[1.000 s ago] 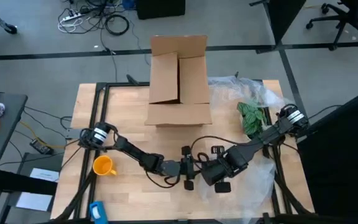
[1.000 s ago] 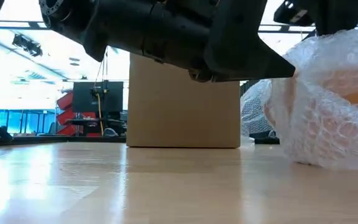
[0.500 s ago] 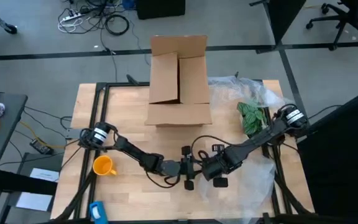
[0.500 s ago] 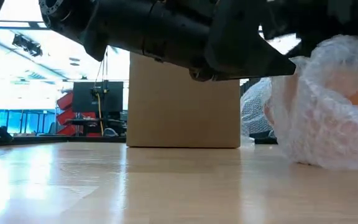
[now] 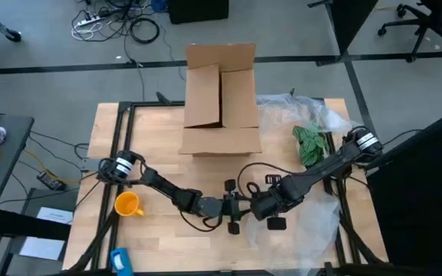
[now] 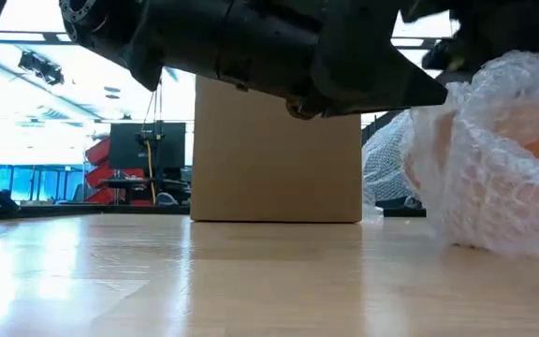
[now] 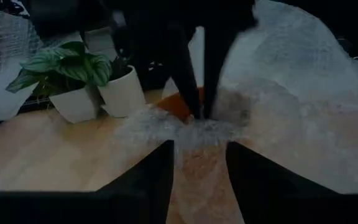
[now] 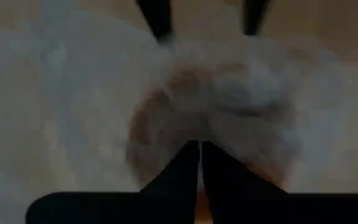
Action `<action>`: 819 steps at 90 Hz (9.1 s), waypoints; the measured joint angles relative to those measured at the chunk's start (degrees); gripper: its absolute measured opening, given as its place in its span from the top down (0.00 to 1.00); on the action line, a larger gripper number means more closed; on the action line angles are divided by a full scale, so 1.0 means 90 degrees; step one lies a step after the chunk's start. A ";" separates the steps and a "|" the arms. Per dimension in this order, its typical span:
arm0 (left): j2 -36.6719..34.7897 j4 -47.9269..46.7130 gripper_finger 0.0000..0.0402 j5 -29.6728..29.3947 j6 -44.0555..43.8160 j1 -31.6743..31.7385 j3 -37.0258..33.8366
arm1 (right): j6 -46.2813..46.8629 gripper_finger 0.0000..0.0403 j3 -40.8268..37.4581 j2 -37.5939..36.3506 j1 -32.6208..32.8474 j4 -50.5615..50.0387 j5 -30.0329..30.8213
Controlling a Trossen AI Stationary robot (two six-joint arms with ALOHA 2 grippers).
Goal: Wrap mug
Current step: Wrap the orange cup with the bubble wrap
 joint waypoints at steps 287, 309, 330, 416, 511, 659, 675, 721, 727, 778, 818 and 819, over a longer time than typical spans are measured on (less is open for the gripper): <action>-0.0488 -0.1823 0.67 -0.0019 -0.0168 0.0044 -0.0384 | 0.0413 1.00 -0.1652 0.0045 -0.0080 0.1981 0.0535; -0.0488 -0.1711 0.67 -0.0016 -0.0173 0.0044 -0.0384 | 0.0373 1.00 -0.0776 0.0019 0.0010 0.1161 0.0355; -0.0488 -0.1707 0.67 -0.0016 -0.0173 0.0039 -0.0384 | 0.0675 1.00 0.0011 0.0003 0.0216 -0.0050 0.0872; -0.0488 -0.1669 0.67 -0.0019 -0.0173 0.0029 -0.0384 | 0.0311 1.00 -0.0572 -0.0038 -0.0170 0.0774 -0.0486; -0.0488 -0.1599 0.67 -0.0021 -0.0149 0.0032 -0.0384 | 0.0265 1.00 -0.0501 -0.0117 -0.0306 0.0741 -0.1206; -0.0488 -0.1276 0.67 0.0216 -0.0040 0.0041 -0.0381 | -0.0511 0.95 0.0360 -0.0061 -0.0687 -0.0403 0.0034; -0.0488 -0.1278 0.67 0.0217 -0.0045 0.0041 -0.0381 | -0.0608 0.83 -0.0102 -0.0060 -0.0911 -0.0140 -0.0186; -0.0488 -0.1254 0.67 0.0216 -0.0018 0.0044 -0.0381 | -0.0546 0.65 -0.0694 -0.0051 -0.1044 0.0723 -0.0854; -0.0488 -0.1254 0.67 0.0216 -0.0015 0.0044 -0.0382 | -0.0523 0.65 -0.0694 -0.0050 -0.1044 0.0715 -0.0855; -0.0488 -0.1278 0.67 0.0214 -0.0006 0.0044 -0.0381 | 0.1453 0.52 -0.0334 -0.0063 -0.1081 -0.0337 -0.1269; -0.0558 -0.1723 0.67 -0.0016 0.0179 0.0028 -0.0386 | 0.2088 0.48 -0.1636 -0.0058 -0.1077 0.1583 -0.1360; -0.0576 -0.1753 0.67 -0.0043 0.0191 0.0023 -0.0386 | 0.2094 0.49 -0.1641 -0.0058 -0.1071 0.1563 -0.1325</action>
